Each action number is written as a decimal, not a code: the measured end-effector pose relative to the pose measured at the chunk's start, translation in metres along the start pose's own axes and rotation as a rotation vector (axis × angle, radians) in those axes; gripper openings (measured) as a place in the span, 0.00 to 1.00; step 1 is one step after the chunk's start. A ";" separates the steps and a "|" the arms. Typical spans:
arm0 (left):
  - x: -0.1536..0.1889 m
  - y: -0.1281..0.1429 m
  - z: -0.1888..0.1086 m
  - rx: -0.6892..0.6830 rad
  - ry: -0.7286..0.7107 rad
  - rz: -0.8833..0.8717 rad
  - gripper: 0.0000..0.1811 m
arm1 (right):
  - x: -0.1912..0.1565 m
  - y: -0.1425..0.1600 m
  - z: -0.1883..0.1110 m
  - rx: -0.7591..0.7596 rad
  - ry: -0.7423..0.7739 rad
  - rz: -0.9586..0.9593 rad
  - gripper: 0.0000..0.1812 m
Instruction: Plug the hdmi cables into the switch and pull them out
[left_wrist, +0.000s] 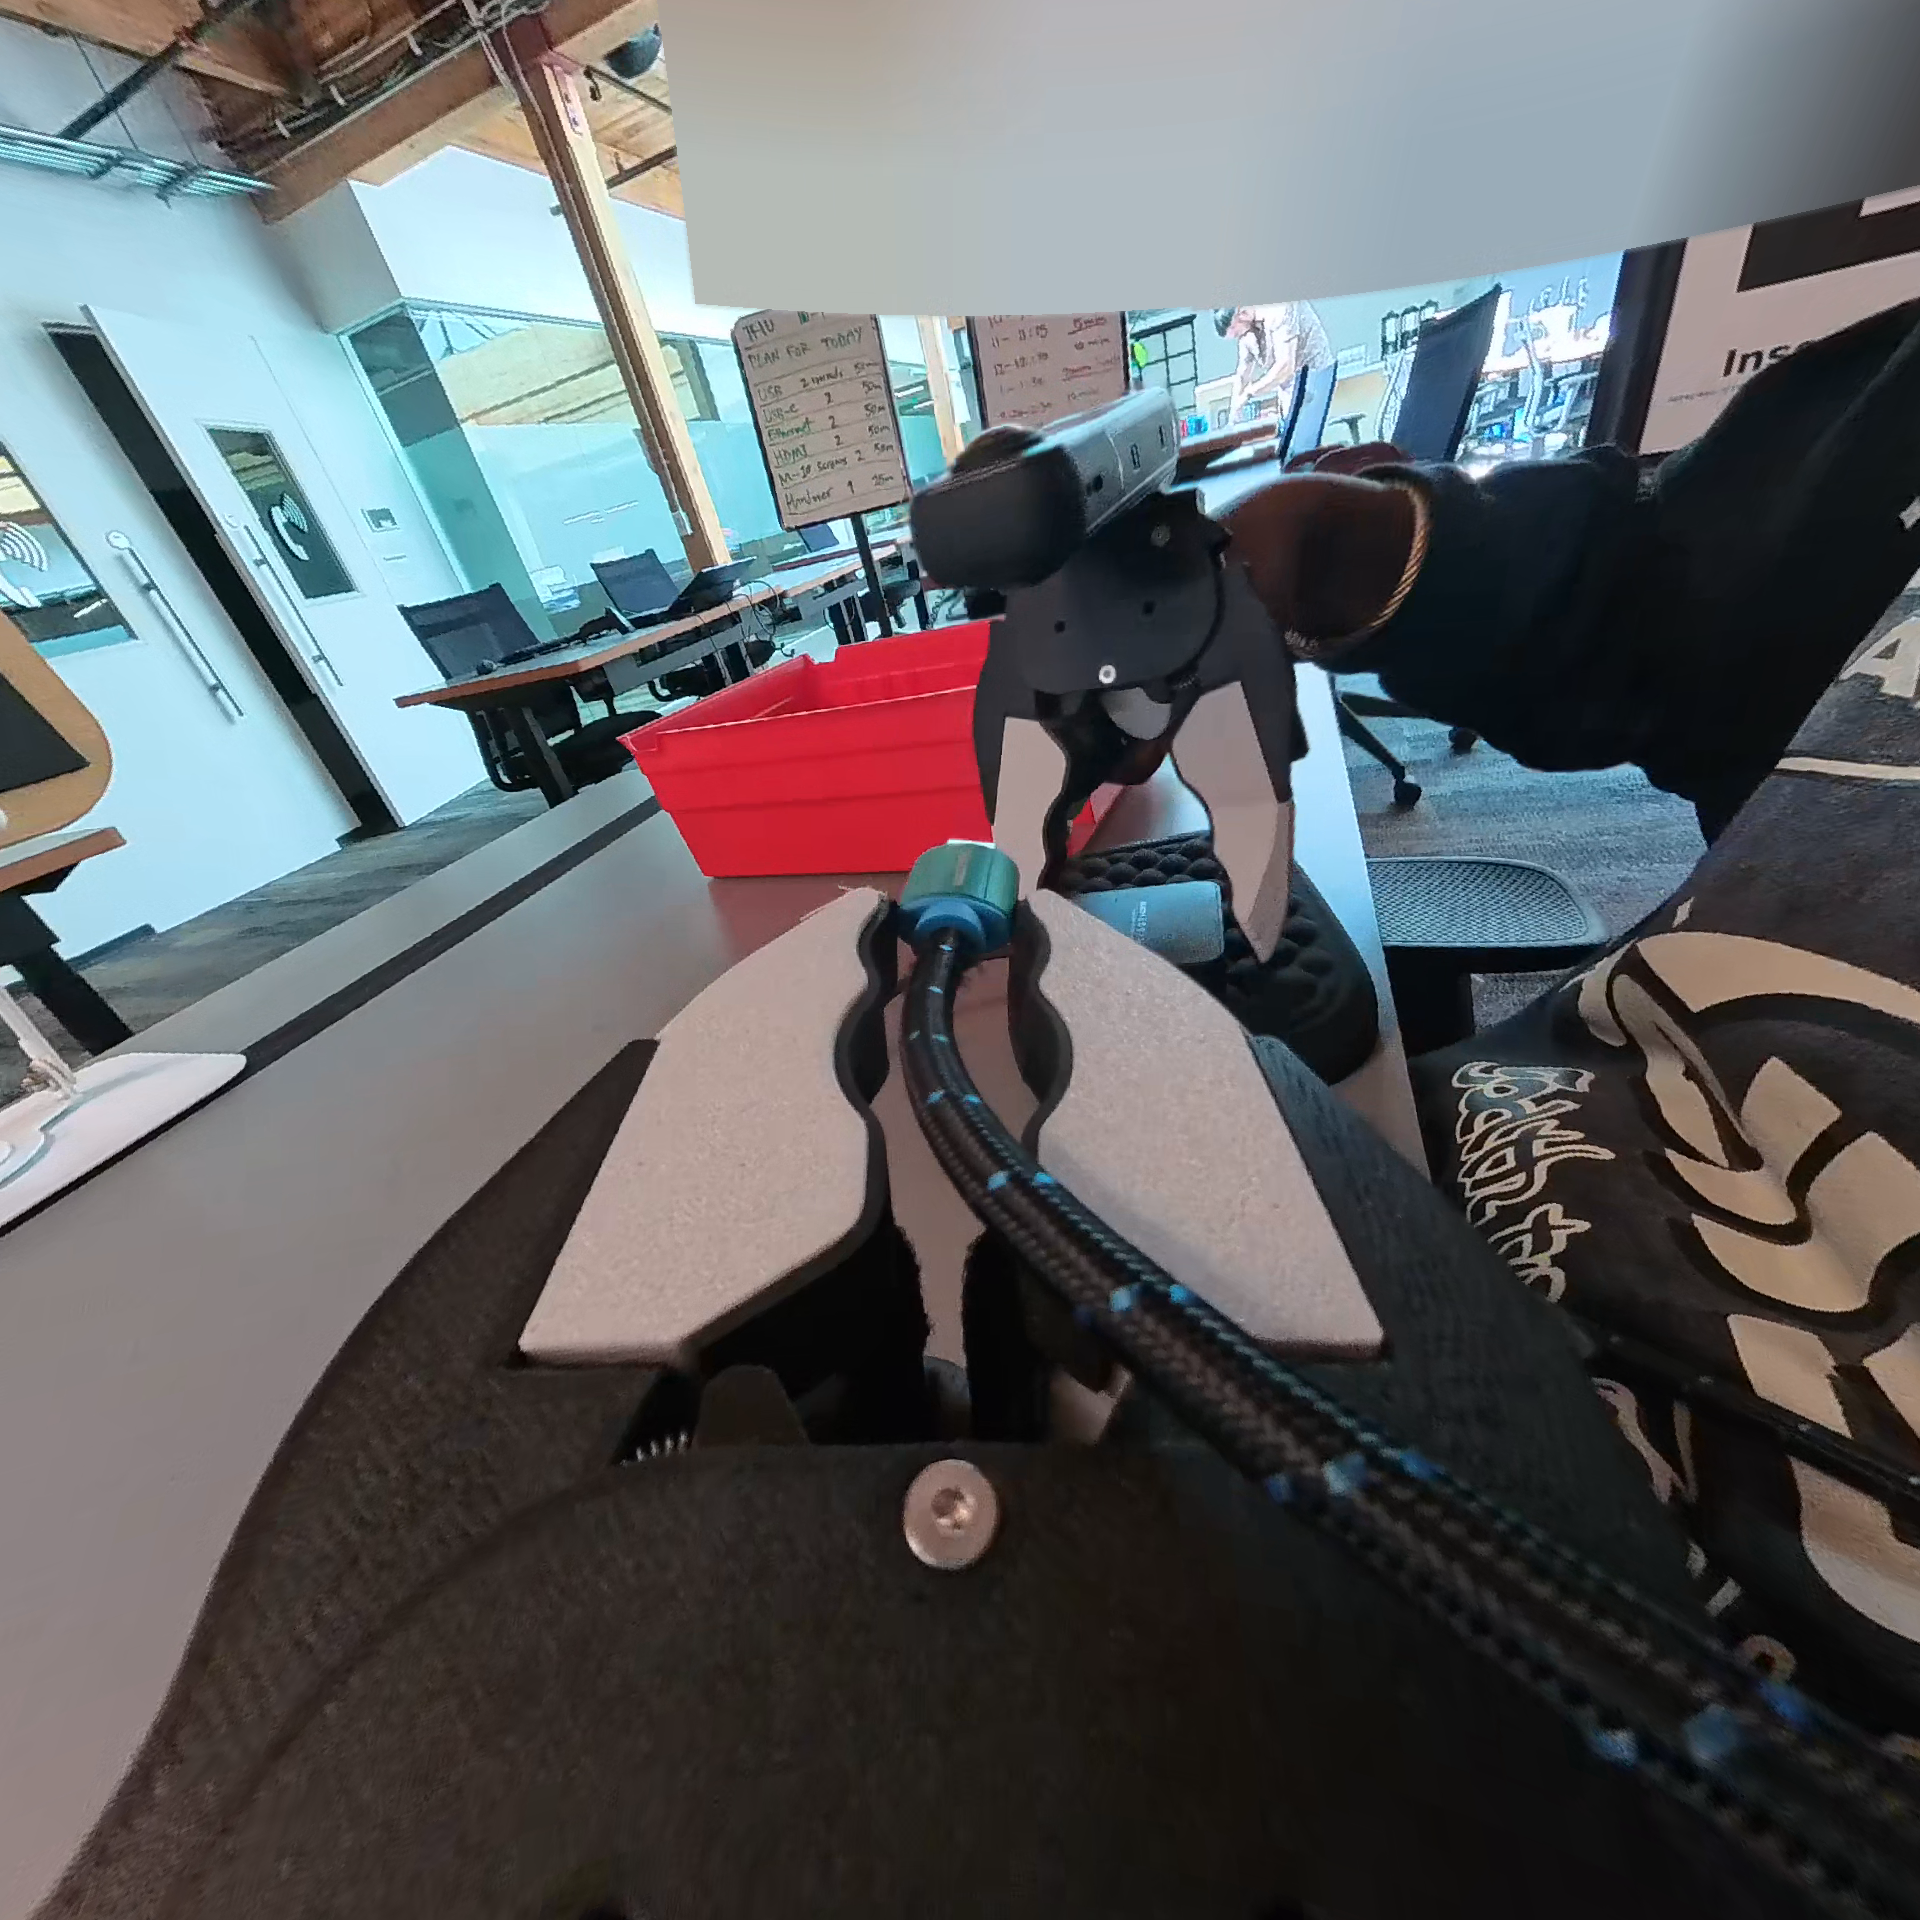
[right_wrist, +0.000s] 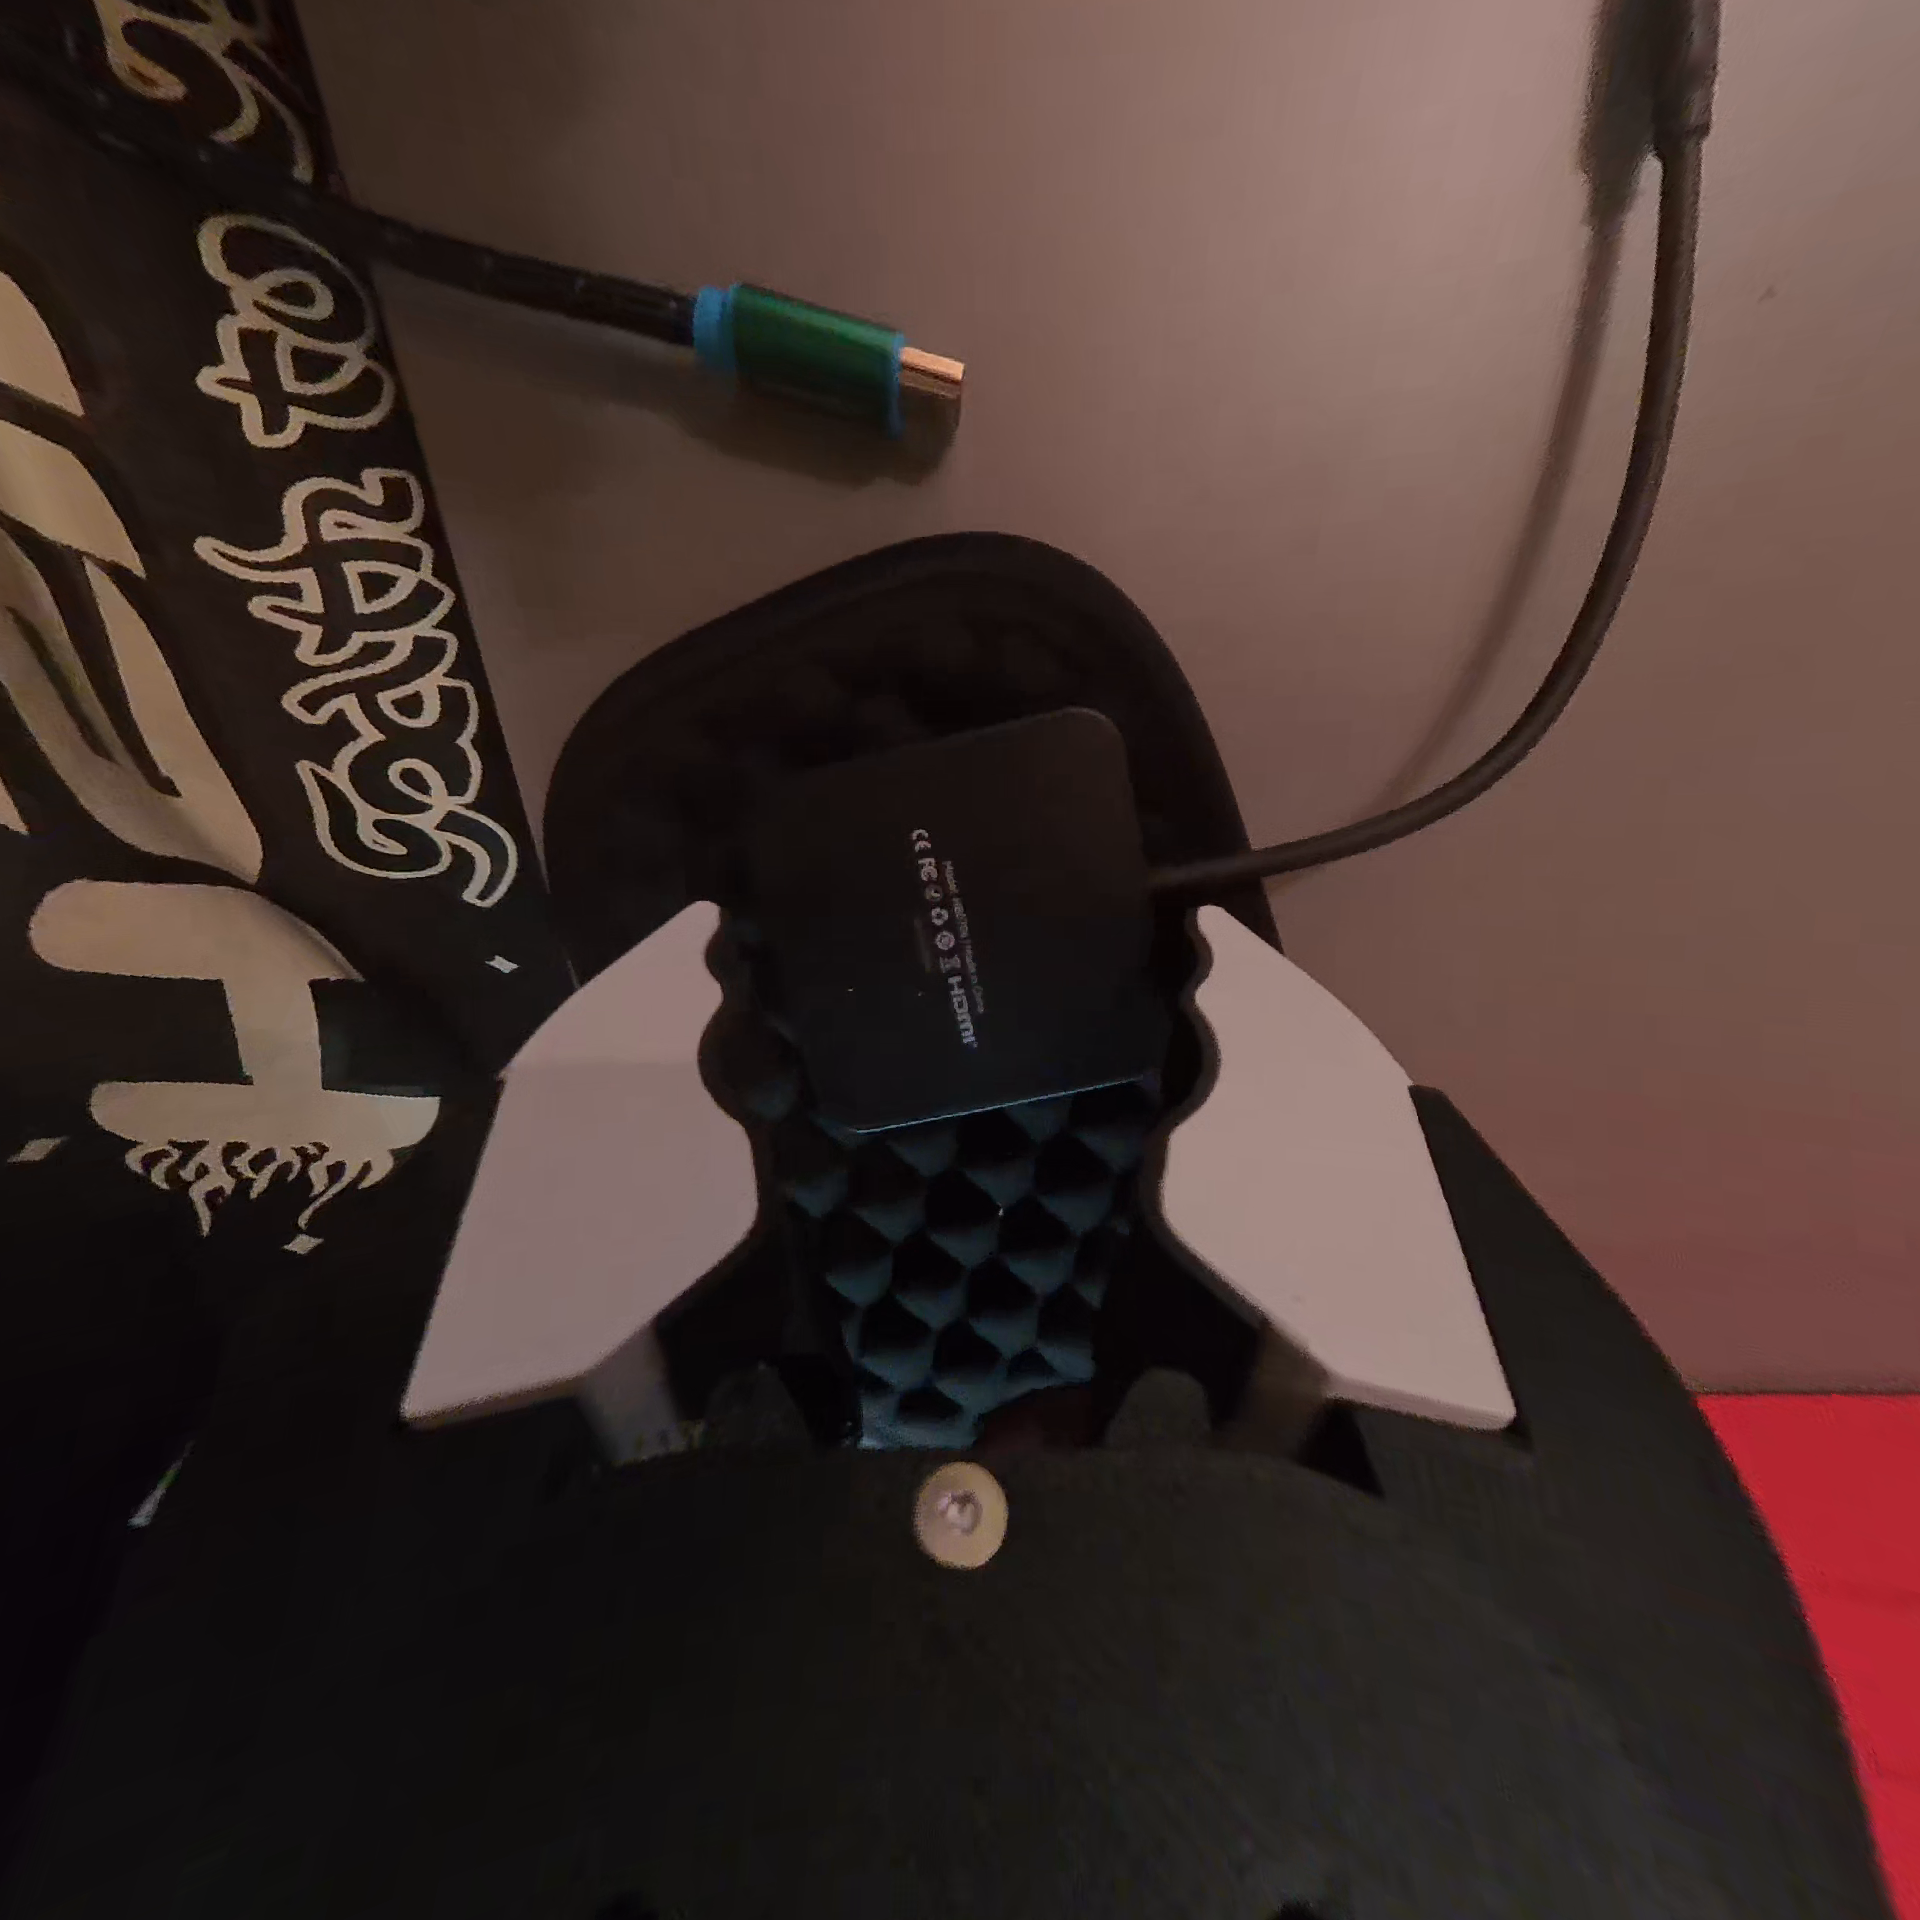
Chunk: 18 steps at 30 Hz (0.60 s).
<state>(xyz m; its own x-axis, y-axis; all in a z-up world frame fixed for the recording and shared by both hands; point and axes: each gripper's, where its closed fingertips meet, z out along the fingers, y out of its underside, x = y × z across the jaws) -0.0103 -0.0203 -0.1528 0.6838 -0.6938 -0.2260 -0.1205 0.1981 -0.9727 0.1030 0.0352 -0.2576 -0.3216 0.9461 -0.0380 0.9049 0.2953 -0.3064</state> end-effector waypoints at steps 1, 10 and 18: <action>0.001 0.001 0.000 -0.005 0.005 0.002 0.11 | 0.000 0.000 0.001 -0.004 0.002 -0.013 0.45; 0.012 0.014 0.007 -0.094 0.084 -0.008 0.11 | 0.000 -0.006 0.000 0.197 0.055 -0.022 0.42; 0.022 0.026 0.013 -0.189 0.152 -0.017 0.11 | -0.001 -0.063 -0.022 0.541 0.161 -0.068 0.42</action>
<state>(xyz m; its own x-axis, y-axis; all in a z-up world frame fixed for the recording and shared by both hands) 0.0109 -0.0208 -0.1825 0.5727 -0.7947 -0.2011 -0.2522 0.0626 -0.9656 0.0530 0.0186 -0.2171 -0.2895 0.9481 0.1313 0.5985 0.2864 -0.7481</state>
